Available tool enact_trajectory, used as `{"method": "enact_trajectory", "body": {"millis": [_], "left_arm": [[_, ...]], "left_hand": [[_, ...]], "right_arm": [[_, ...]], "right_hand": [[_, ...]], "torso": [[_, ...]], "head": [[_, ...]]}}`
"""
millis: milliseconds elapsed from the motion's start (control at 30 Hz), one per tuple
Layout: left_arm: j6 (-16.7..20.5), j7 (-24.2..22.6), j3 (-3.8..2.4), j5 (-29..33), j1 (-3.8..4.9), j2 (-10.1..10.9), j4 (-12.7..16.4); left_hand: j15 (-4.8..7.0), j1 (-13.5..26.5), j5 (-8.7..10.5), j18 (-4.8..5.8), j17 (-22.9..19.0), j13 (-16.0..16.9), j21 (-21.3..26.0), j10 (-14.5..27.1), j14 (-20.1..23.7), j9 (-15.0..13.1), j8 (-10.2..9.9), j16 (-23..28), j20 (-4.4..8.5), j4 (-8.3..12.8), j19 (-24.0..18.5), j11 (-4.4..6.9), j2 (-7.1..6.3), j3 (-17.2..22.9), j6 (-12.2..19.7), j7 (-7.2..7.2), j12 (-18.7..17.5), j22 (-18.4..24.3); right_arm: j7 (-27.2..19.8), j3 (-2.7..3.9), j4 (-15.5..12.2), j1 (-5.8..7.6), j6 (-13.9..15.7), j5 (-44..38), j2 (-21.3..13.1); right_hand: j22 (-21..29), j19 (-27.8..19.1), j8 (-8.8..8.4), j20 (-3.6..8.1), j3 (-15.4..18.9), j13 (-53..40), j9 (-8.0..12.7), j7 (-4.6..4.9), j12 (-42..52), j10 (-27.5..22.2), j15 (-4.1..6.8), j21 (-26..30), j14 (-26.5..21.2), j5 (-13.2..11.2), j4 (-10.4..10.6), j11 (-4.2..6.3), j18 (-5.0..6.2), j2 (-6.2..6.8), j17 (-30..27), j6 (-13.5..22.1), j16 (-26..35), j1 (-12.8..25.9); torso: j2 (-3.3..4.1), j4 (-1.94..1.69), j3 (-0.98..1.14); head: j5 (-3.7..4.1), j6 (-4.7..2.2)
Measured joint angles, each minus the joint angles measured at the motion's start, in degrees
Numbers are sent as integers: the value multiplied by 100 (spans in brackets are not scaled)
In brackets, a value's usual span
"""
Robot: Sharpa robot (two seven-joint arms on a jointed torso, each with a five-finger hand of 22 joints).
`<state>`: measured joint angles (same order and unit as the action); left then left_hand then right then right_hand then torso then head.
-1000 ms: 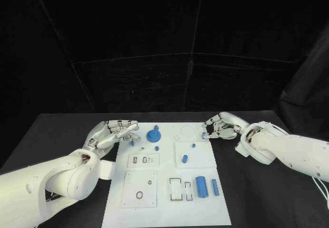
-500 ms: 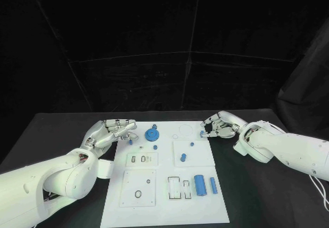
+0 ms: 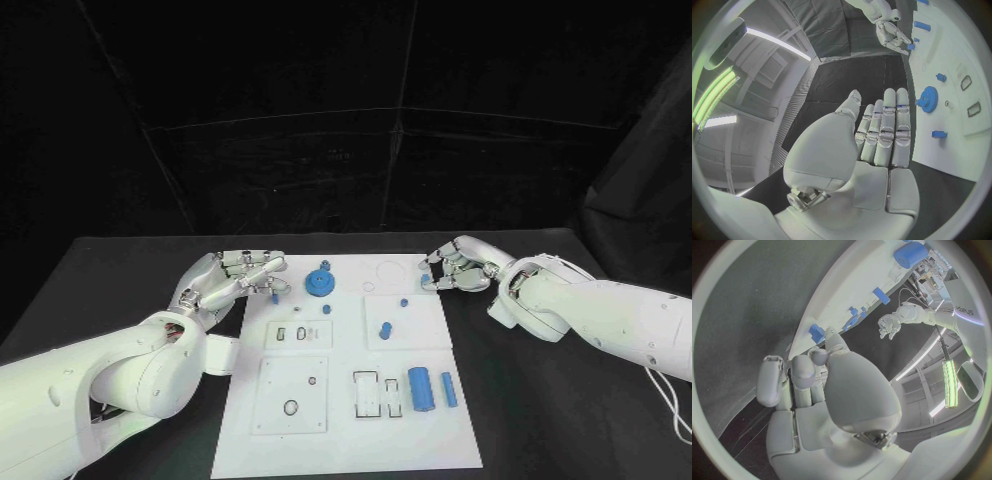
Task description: Assemble the parts on the task board
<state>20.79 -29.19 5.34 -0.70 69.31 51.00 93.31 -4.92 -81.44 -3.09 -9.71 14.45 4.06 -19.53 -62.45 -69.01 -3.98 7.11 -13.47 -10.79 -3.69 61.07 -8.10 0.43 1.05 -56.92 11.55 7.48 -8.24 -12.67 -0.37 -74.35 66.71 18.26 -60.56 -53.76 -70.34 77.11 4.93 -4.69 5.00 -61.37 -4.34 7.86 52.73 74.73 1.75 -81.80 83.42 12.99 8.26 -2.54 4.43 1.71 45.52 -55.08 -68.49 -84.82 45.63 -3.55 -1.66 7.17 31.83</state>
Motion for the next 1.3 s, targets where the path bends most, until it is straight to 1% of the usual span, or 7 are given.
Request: {"method": "enact_trajectory", "body": {"millis": [100, 200, 333, 667, 967, 1200, 1300], "left_arm": [[-1, 0, 0, 0, 0, 1, 0], [-1, 1, 0, 0, 0, 3, 0], [-2, 2, 0, 0, 0, 9, -1], [-1, 4, 0, 0, 0, 10, -3], [-1, 5, 0, 0, 0, 11, -9], [-1, 7, 0, -1, 0, 11, -9], [-1, 8, 0, -1, 0, 11, -8]], "left_hand": [[0, 0, 0, 0, 0, 0, 0, 0, 0, 0, 0, 0, 0, 0, 0, 0, 0, 0, 0, 0, 0, 0], [0, 0, 0, 0, 0, 0, 0, 0, 0, 0, 0, 0, 0, 0, 0, 0, 0, 0, 0, 0, 0, 0], [0, 0, 0, 0, 0, 0, 0, 0, 0, 0, 0, 0, 0, 0, 0, 0, 0, 0, 0, 0, 0, 0], [0, 0, 0, 0, -1, 1, 0, 0, 0, 0, 0, 0, 0, 0, 0, 0, 0, 0, 0, 0, 0, 0], [0, -26, 0, 0, 4, 1, 0, 0, 0, 0, 0, 0, 0, 0, 0, 0, 26, 0, 0, 0, 0, 0], [0, -26, 0, 0, 7, 1, 0, 0, 0, 0, 0, 0, 0, 0, 0, 0, 26, 0, 0, 0, 0, 1], [0, -26, 0, 0, 7, 1, 0, 0, 0, 0, 0, 0, 0, 0, 0, 0, 26, 0, 0, 0, 0, 4]], "right_arm": [[16, 0, 6, -3, -22, -35, 10], [27, 0, 20, -4, -43, -65, 12], [39, 0, 35, -5, -66, -91, 17], [58, 0, 62, -6, -126, -106, 35], [70, 0, 82, -6, -154, -108, 55], [79, 0, 97, -7, -167, -114, 73], [86, 0, 101, -7, -167, -127, 88]], "right_hand": [[-24, 22, 0, -22, -1, -11, 0, 7, 20, 1, 0, 0, 0, -37, -33, -1, 1, -22, 32, -8, -21, -22], [-34, 42, 0, -1, -1, -27, 1, -3, 29, 22, 0, 0, 0, -120, -33, -22, 0, -22, 44, -38, -34, -22], [-58, 42, 0, -1, -1, -40, 1, -3, 55, 42, 0, 0, 0, -148, -33, -2, 0, -24, 69, -38, -34, -20], [-120, 72, 68, 29, -72, -94, -17, -36, 116, 63, 22, -40, 22, -374, -103, 19, 0, -219, 142, -274, -84, -68], [-158, 112, 100, 30, -145, -115, -22, -68, 152, 83, 37, -40, 39, -415, -175, 40, 0, -295, 165, -404, -105, -144], [-171, 112, 122, 30, -151, -121, -22, -91, 152, 103, 41, -63, 42, -414, -182, 61, 0, -294, 176, -441, -105, -143], [-184, 133, 122, 51, -172, -130, -22, -72, 152, 103, 41, -64, 42, -408, -203, 61, 1, -294, 187, -462, -105, -143]], "torso": [[0, 0, 0], [-2, 0, 0], [-3, 3, -1], [-5, 3, 1], [-6, 3, 2], [-6, 3, 3], [-5, 3, 3]], "head": [[-1, -2], [28, 5], [54, 5], [64, 9], [62, 4], [73, 23], [75, 24]]}}
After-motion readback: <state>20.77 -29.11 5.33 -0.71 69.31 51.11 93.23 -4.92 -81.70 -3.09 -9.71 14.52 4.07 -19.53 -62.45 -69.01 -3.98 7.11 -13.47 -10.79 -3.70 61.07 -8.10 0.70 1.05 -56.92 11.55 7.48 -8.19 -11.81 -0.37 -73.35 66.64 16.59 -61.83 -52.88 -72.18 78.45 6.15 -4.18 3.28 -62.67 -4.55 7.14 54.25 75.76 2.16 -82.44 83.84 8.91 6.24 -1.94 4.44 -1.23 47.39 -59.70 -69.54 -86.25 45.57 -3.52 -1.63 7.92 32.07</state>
